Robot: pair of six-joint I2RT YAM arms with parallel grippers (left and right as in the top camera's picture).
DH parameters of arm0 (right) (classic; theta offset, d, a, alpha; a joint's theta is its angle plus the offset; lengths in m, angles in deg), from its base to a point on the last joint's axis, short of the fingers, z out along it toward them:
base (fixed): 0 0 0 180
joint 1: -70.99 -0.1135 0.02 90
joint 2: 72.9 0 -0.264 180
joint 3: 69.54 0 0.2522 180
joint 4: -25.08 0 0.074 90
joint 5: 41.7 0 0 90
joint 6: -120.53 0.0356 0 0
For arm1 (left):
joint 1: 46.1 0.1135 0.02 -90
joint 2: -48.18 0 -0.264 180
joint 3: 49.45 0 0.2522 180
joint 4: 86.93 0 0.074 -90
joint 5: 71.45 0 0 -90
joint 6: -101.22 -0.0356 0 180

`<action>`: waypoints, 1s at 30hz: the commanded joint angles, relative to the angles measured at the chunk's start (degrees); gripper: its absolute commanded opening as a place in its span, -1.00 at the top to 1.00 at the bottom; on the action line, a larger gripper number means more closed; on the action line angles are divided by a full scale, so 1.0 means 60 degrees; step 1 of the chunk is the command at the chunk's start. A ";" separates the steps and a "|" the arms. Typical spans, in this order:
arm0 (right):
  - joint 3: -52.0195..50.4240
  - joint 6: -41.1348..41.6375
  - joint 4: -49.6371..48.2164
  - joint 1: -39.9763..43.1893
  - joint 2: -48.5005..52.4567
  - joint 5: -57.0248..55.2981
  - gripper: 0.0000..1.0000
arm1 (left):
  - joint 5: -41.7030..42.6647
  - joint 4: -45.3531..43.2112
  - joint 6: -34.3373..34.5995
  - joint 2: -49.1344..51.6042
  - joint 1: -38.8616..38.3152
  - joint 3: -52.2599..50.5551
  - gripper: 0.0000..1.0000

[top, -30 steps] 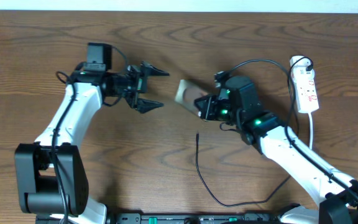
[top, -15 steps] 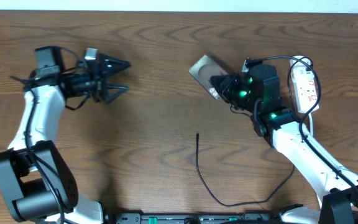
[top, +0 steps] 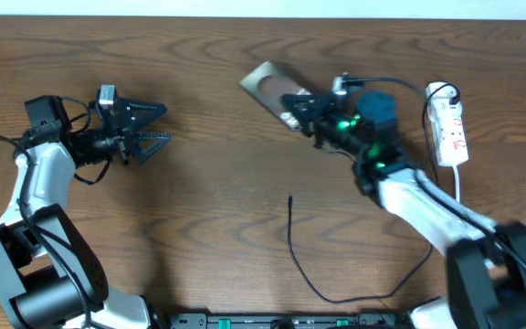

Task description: Plug charger to phone and switch on socket

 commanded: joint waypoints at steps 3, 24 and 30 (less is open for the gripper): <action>0.0178 0.1683 -0.2885 -0.0831 0.1545 0.0430 0.98 | 0.0484 -0.0091 -0.0335 -0.0193 0.0040 -0.0004 -0.93; 0.0182 0.2484 -0.4958 -0.1683 0.2532 -0.1002 0.98 | -0.3027 -0.5111 0.4302 -0.0193 -0.1508 -0.0004 -0.94; 0.0182 0.2514 -0.5060 -0.1847 0.2532 -0.1858 0.98 | -0.4452 -0.6291 0.6011 -0.0193 -0.2681 -0.0004 -0.94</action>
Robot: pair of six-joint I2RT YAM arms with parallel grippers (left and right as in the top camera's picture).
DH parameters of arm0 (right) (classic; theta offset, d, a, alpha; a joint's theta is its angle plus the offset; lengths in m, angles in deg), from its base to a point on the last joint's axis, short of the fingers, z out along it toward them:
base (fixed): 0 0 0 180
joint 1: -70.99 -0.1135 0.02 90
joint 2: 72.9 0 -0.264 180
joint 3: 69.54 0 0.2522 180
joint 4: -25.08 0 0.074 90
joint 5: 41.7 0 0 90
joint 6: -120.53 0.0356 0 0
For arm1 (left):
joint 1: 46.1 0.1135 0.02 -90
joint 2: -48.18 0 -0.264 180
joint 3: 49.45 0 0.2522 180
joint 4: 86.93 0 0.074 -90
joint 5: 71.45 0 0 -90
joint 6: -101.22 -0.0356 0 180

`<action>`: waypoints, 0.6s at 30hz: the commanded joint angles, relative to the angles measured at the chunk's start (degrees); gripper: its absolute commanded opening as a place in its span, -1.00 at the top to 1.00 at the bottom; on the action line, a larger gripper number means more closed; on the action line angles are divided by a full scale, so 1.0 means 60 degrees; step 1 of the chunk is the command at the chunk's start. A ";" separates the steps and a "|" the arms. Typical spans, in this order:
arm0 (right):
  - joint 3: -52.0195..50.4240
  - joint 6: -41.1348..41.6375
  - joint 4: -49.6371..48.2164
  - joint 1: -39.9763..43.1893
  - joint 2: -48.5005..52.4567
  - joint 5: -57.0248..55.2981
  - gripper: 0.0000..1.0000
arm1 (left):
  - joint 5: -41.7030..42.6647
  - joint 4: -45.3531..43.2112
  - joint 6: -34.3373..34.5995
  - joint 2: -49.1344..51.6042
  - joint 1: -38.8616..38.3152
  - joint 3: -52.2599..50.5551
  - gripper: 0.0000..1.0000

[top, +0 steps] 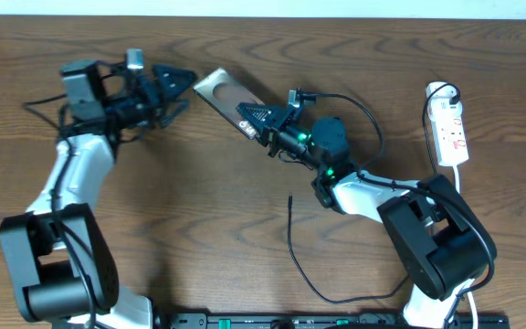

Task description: Plug charger to phone and switch on socket

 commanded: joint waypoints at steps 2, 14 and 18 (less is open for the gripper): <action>0.0182 0.0280 -0.0171 -0.0131 -0.0131 -0.0998 0.98 | -0.1464 -0.0605 0.1872 -0.0193 -0.0670 0.0069 -0.94; 0.0178 0.1563 -0.0175 -0.0721 -0.0131 -0.3031 0.98 | -0.2171 -0.1424 0.3796 -0.0193 -0.1107 0.0069 -0.94; 0.0182 0.1818 -0.0178 -0.1086 -0.0131 -0.3687 0.98 | -0.2288 -0.1621 0.3785 -0.0189 -0.1249 0.0069 -0.93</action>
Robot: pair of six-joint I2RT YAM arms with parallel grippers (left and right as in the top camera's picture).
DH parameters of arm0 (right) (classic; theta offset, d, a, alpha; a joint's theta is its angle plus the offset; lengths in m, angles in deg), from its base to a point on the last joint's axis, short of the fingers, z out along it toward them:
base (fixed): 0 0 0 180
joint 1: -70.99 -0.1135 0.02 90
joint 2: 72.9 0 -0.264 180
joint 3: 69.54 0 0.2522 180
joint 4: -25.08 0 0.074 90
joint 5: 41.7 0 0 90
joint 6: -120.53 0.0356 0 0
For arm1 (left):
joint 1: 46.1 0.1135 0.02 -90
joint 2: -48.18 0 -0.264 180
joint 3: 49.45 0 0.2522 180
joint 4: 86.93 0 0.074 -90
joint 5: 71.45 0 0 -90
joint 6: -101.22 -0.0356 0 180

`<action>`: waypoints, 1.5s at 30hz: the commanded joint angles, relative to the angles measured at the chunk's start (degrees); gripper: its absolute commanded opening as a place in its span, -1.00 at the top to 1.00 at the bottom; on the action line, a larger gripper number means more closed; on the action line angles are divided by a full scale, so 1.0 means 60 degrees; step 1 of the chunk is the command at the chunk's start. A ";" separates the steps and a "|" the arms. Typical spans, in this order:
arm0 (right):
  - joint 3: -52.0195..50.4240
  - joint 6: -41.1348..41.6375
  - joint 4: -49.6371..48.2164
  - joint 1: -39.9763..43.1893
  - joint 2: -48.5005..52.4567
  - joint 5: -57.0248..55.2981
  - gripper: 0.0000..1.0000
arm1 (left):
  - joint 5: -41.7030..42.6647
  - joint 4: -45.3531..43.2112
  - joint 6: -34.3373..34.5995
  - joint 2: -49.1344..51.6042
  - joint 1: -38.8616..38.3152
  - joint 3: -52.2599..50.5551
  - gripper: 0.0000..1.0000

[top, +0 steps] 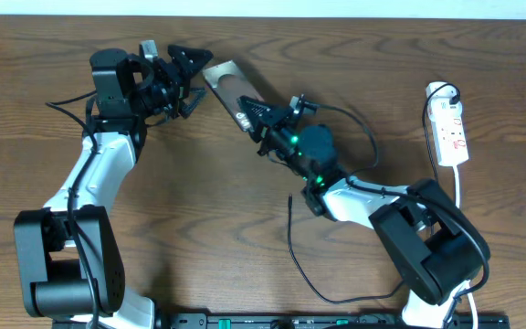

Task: Plug charger to phone and switch on socket
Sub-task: 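Grasp the phone's bottom end with the left gripper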

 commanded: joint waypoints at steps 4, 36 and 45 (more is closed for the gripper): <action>0.0178 0.0423 -0.0175 -0.0477 -0.0131 -0.1024 0.98 | -0.0178 -0.0066 0.0251 -0.0175 -0.0244 0.0069 -0.80; 0.0182 0.0495 -0.0699 -0.0812 -0.0131 -0.0943 0.98 | 0.0175 -0.0029 -0.0729 -0.0168 -0.0361 -0.0164 0.21; 0.0178 0.0495 -0.0707 -0.0918 -0.0131 -0.0947 0.98 | 0.0171 -0.0029 -0.0980 -0.0164 -0.0546 -0.0175 0.31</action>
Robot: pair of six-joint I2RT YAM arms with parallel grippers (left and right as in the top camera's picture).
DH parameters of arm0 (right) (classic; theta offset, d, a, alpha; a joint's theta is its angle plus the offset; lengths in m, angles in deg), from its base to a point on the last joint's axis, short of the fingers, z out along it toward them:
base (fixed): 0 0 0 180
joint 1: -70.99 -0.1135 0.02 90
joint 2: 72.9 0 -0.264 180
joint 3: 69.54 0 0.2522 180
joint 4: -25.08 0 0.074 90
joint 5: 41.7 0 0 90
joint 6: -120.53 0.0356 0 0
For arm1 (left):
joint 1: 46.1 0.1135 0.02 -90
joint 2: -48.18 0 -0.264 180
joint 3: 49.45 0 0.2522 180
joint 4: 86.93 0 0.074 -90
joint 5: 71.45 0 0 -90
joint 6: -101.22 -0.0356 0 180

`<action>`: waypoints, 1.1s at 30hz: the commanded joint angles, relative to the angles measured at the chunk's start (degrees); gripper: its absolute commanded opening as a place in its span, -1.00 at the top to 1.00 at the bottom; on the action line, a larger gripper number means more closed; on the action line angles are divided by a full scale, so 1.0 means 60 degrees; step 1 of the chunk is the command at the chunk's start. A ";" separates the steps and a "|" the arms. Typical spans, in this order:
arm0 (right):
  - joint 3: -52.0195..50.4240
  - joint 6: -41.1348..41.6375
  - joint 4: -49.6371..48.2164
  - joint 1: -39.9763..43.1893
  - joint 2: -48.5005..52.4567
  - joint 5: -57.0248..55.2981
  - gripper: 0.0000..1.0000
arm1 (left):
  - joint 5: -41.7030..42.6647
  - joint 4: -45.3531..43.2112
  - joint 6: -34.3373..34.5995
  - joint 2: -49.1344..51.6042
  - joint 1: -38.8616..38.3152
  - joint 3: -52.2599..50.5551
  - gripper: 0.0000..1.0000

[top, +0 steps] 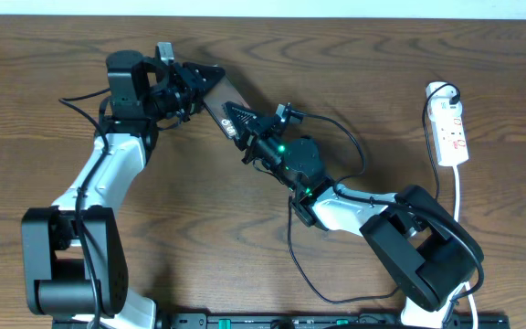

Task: Plug charger to phone and switch on socket
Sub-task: 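Grasp the phone's bottom end with the left gripper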

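The phone (227, 98), a brown-grey slab, lies slanted at the upper middle of the overhead view. My right gripper (238, 122) is shut on its near end, with the green-lit wrist behind it. My left gripper (205, 79) covers the phone's far end, its fingers on either side of the slab; whether they press on it is hidden. The black charger cable (291, 239) lies loose on the table, its plug end (290, 197) pointing up and away from both grippers. The white socket strip (448, 126) lies at the far right.
The wooden table (153, 238) carries little else. A white lead (457, 187) runs from the socket strip toward the front right. Both arms cross the upper middle, and the right arm's forearm lies over the cable's upper part.
My right gripper has carried the phone a little further left. My left gripper has come right and down onto the phone's far end, where earlier it stood open just beside it.
First my right gripper held the phone right of centre, with my left gripper open far to the left. Then the phone was at the upper middle and the left gripper had come up near it. The two then stood closer, and now both are at the phone.
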 commanded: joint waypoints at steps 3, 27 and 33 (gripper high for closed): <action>0.0178 0.0055 -0.0171 -0.0091 -0.0131 -0.0175 0.98 | 0.0189 -0.0051 -0.0437 -0.0164 -0.0022 -0.0051 0.31; 0.0178 0.0051 -0.0168 -0.0091 -0.0131 -0.0102 0.98 | 0.1042 -0.0047 -0.0761 -0.0164 0.0266 -0.0055 0.49; 0.0178 0.0047 -0.0168 -0.0098 -0.0131 -0.0055 0.98 | 0.0925 -0.0044 -0.0790 -0.0157 0.0266 -0.0055 0.58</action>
